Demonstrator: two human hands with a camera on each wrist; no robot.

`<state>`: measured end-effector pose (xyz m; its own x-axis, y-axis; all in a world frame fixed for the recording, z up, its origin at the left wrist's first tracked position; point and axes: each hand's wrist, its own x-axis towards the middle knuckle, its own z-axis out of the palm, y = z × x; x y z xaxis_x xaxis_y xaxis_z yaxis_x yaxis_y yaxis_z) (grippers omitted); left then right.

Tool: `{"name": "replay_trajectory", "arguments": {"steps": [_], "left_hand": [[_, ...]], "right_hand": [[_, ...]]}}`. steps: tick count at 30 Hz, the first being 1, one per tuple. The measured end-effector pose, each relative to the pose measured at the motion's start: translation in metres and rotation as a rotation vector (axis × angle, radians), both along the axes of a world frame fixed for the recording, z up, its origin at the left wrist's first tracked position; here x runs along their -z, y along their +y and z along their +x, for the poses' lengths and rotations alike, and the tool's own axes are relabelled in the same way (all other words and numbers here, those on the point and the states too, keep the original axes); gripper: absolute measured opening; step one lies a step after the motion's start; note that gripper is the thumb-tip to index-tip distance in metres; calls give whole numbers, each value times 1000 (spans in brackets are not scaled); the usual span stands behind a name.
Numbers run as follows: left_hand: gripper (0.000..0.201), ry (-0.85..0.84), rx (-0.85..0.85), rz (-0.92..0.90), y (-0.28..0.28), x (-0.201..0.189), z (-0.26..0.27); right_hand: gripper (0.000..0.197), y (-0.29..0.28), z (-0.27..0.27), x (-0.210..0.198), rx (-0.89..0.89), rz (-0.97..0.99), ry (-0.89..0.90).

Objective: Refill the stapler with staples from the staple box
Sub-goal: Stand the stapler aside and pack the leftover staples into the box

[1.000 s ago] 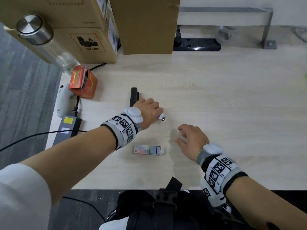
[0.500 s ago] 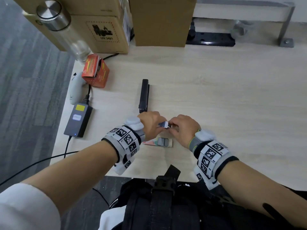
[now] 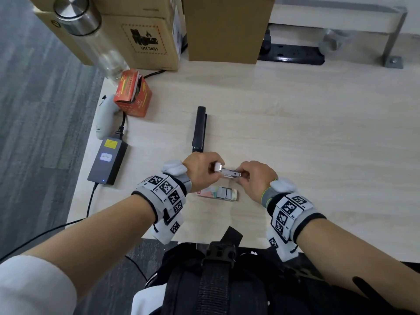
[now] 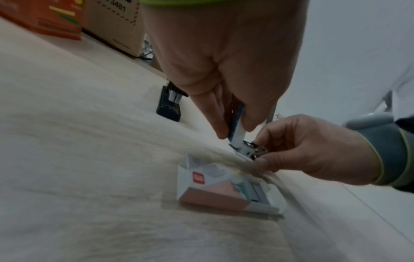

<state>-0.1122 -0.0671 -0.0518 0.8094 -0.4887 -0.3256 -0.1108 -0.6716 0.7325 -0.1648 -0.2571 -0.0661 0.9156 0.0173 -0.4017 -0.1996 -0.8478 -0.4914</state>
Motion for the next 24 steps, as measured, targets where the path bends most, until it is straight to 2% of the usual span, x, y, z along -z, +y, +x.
{"name": "replay_trajectory", "arguments": {"steps": [4,9,13,16,18,20,24], "left_hand": [[17,88,-68,20,9,1,0],[11,36,-63,103,14,2,-2],[21,-21,-34,127,16,8,-5],[34,-284,57,77,22,8,-7],[33,-378,144,40,27,3,-10],[33,-388,243,52,32,2,-18],[39,-361,391,104,36,11,-37]], "right_hand": [[14,-1,-1,7,10,-9,-28],[17,4,-3,12,-13,-37,-44],[20,4,-6,11,-1,-31,-44],[18,3,-11,8,11,16,-102],[13,4,-16,5,5,51,-169],[14,6,-24,2,-44,74,-186],[37,7,-40,1,-155,103,-152]]}}
